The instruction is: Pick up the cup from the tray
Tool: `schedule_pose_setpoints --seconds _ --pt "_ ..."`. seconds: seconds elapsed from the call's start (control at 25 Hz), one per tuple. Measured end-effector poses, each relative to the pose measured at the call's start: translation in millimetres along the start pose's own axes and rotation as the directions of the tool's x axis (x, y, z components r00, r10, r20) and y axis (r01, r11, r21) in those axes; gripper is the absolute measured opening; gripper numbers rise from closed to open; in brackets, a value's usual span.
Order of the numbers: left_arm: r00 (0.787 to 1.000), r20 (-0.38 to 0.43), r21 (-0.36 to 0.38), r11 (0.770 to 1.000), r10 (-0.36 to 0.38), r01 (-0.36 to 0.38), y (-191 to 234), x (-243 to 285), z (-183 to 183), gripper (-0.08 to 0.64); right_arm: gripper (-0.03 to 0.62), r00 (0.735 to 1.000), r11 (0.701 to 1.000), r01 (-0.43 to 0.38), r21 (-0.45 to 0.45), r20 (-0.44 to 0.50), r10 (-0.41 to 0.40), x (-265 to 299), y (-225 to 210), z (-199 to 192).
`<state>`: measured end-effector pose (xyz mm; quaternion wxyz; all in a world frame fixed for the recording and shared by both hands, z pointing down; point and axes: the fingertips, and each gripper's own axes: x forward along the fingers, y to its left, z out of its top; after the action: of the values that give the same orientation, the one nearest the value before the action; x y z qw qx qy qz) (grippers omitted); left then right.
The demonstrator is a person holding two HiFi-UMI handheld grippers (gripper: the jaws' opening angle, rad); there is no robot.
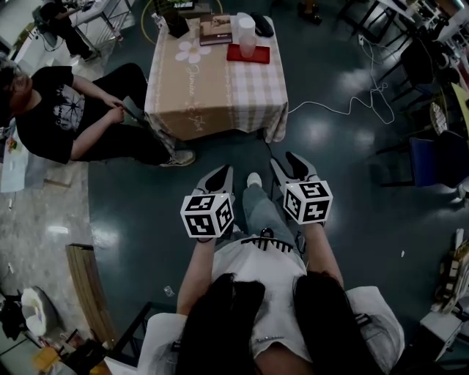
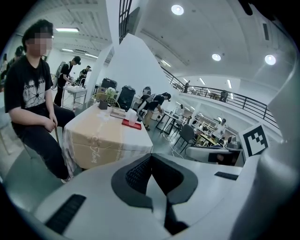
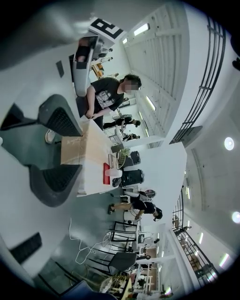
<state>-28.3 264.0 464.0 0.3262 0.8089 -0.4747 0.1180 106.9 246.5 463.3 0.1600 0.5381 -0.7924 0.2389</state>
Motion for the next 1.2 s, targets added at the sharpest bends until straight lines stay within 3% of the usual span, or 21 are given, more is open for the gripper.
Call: schedule_pose_setpoints --seconds 0.76,1.2 --pt "0.997 -0.002 -0.017 0.996 0.084 -0.084 27.9 136.8 112.9 0.006 0.192 0.998 0.999 -0.053 0.014 -0.019 0.053 121.5 -96.4 99.0" --pt "0.992 -0.003 -0.021 0.991 0.129 -0.129 22.5 185.1 140.4 0.006 0.238 0.990 0.991 -0.132 -0.035 -0.058 0.130 165.1 -128.3 130.7"
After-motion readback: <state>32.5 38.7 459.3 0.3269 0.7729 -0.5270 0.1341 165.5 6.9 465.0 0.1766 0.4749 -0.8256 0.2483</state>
